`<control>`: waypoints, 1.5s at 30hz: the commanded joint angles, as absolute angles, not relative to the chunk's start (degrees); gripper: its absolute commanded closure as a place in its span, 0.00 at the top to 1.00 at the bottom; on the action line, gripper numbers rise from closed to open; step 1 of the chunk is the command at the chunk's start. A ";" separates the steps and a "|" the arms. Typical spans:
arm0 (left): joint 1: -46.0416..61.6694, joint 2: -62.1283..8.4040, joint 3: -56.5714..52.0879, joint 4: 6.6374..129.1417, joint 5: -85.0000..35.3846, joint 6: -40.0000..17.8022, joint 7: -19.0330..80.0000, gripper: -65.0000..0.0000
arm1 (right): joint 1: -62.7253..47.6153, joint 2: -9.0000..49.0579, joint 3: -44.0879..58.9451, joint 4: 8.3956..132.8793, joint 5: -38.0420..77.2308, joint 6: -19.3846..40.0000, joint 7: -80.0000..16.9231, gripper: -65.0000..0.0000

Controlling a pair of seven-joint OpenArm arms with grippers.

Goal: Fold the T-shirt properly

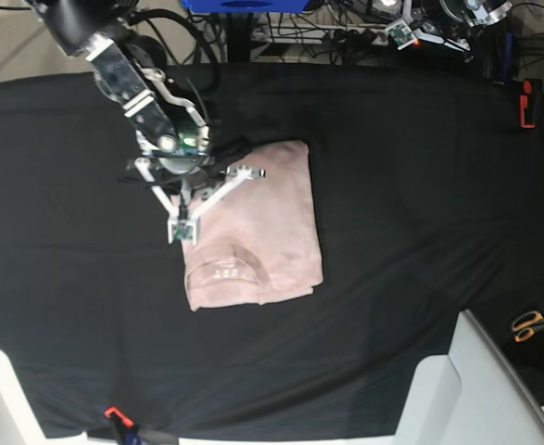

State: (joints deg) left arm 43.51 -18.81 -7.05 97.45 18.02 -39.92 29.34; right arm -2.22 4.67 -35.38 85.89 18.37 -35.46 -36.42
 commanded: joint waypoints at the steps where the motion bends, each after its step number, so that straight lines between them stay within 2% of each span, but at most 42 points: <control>1: 44.09 -19.30 -7.25 98.24 17.98 -40.00 29.14 0.00 | -0.92 4.53 -35.30 84.88 18.07 -35.56 -35.56 0.11; 9: 44.44 -19.21 -7.16 98.07 17.98 -40.00 29.14 0.00 | -1.98 7.96 -35.03 76.70 18.07 -35.56 -30.02 0.11; 18: 42.95 -17.89 -7.08 91.47 17.98 -40.00 29.14 0.00 | -12.26 7.96 -35.30 98.24 17.63 -35.56 -30.46 0.11; 20: 41.63 -17.80 -6.90 86.64 17.98 -40.00 28.97 0.00 | -15.78 8.75 -35.03 101.05 17.63 -35.82 -30.46 0.11; 22: 39.87 -17.54 -4.18 81.80 17.98 -40.00 28.97 0.00 | -19.56 11.91 -34.86 102.64 17.63 -36.44 -29.85 0.11; 25: 37.76 -17.27 0.75 73.71 17.98 -40.00 27.30 0.00 | -26.68 16.22 -32.57 102.99 17.63 -40.00 -25.36 0.11; 29: 35.21 -16.84 7.96 61.23 17.89 -31.96 18.33 0.00 | -36.00 20.62 -24.22 101.93 18.07 -40.00 -18.59 0.11; 32: 31.16 -14.02 11.82 48.40 17.89 -27.21 14.11 0.00 | -41.36 20.44 -20.18 98.33 18.07 -40.00 -18.59 0.12; 34: 28.00 -12.18 12.88 39.34 17.89 -25.27 10.42 0.00 | -41.54 20.26 -21.32 93.05 18.07 -40.00 -18.59 0.12; 36: 23.69 -10.42 12.09 27.91 17.80 -24.84 2.42 0.00 | -38.81 17.98 -22.37 85.14 18.15 -39.69 -18.59 0.12; 40: 14.46 -8.57 9.54 8.66 17.80 -24.84 -12.79 0.00 | -30.73 12.26 -22.29 64.04 22.64 -28.18 -18.68 0.12; 42: 10.59 -8.48 8.75 4.18 17.89 -24.84 -15.34 0.00 | -24.75 9.19 -22.73 48.22 25.10 -19.56 -18.59 0.12; 45: 7.25 -8.31 7.87 3.74 17.89 -24.84 -14.02 0.00 | -15.25 4.53 -22.73 24.84 25.27 -6.55 -16.13 0.12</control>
State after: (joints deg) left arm 6.46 -8.47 7.90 3.88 17.78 -24.16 -13.96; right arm -14.50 4.29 -22.72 23.03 25.26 -5.43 -15.66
